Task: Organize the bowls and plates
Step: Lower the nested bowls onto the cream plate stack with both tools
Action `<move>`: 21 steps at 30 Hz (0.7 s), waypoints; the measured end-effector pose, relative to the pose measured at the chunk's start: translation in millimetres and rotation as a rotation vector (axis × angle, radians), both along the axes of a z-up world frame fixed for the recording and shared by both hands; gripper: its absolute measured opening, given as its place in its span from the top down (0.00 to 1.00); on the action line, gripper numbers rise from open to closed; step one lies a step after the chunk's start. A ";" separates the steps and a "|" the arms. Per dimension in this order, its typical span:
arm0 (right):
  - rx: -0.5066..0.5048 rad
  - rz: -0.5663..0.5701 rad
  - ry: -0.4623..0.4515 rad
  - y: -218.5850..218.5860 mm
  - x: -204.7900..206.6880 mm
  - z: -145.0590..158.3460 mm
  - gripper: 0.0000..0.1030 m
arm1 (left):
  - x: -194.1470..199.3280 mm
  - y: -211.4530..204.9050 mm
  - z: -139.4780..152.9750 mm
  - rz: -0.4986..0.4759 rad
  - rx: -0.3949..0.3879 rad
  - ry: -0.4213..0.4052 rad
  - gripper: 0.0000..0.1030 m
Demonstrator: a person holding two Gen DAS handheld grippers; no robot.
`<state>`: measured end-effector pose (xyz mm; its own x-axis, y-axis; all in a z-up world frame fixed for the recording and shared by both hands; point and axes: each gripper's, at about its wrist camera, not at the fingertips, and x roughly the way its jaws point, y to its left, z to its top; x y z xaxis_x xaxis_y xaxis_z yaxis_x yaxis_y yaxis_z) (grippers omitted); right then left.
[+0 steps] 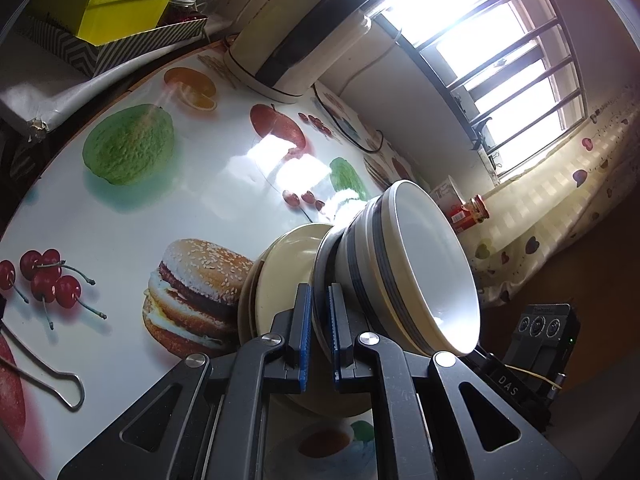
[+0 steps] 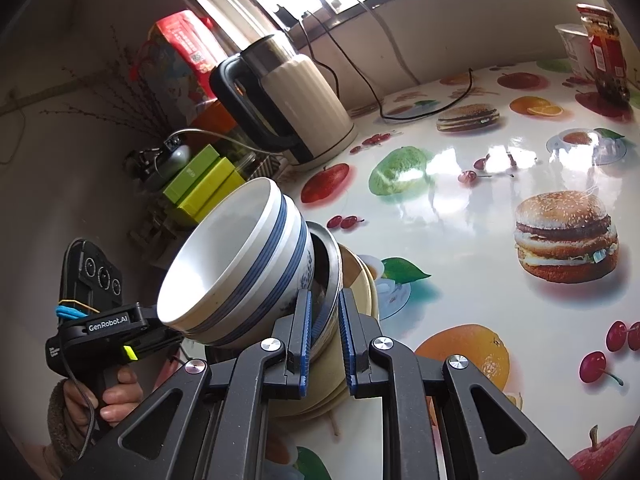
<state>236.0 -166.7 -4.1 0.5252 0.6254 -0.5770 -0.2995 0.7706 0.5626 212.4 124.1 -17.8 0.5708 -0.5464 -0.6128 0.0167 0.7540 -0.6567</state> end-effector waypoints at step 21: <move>-0.019 -0.009 -0.001 -2.2 -2.9 1.8 0.84 | -3.4 -2.0 2.0 0.020 0.064 -0.009 0.84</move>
<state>233.1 -168.9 -2.2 0.5313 0.6097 -0.5882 -0.2926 0.7837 0.5479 209.0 122.1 -15.8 0.5868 -0.4949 -0.6409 0.0071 0.7946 -0.6071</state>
